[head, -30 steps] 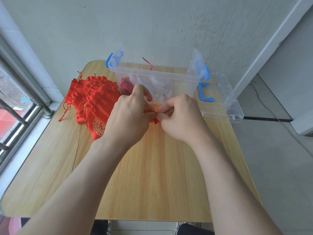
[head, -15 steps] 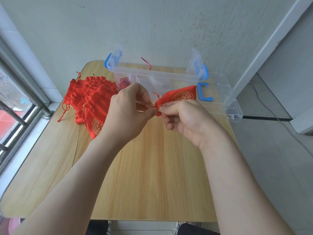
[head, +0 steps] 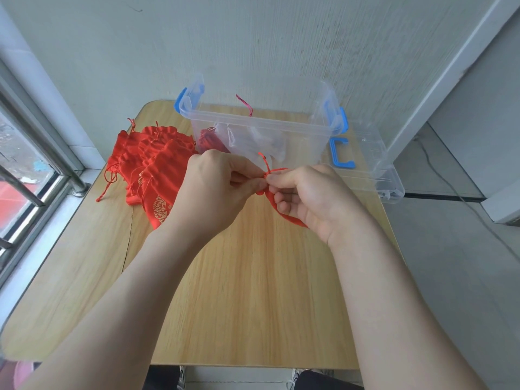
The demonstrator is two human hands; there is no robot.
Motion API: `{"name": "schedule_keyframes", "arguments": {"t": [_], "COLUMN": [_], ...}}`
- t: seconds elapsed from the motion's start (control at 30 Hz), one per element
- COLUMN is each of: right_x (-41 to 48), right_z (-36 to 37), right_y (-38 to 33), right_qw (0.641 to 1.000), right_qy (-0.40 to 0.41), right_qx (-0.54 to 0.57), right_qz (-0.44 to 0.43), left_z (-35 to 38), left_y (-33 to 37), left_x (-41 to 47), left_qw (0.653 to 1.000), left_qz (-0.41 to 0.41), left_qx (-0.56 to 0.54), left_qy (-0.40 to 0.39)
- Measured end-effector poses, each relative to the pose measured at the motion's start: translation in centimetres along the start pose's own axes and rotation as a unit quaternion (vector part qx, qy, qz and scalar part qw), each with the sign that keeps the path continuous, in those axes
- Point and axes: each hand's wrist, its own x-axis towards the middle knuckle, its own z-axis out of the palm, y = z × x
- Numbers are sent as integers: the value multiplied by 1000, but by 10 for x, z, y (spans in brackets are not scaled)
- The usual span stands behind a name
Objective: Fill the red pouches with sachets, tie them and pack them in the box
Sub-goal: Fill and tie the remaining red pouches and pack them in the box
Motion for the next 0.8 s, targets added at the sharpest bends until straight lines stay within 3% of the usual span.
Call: {"name": "schedule_keyframes", "arguments": {"t": [0.17, 0.47, 0.8], "right_x": [0, 1, 4], "right_z": [-1, 4, 4], "right_y": [3, 6, 10], "right_qw": [999, 991, 989], "right_qy": [11, 14, 16], "right_qx": [-41, -120, -128], "right_qz": [-15, -58, -77], "left_z": [2, 7, 3], "left_y": [0, 3, 7], "left_x": [-1, 0, 2], "left_qw": [999, 996, 987], "left_qz": [13, -49, -159], "left_qx": [35, 48, 15], "left_qy": [-4, -49, 2]}}
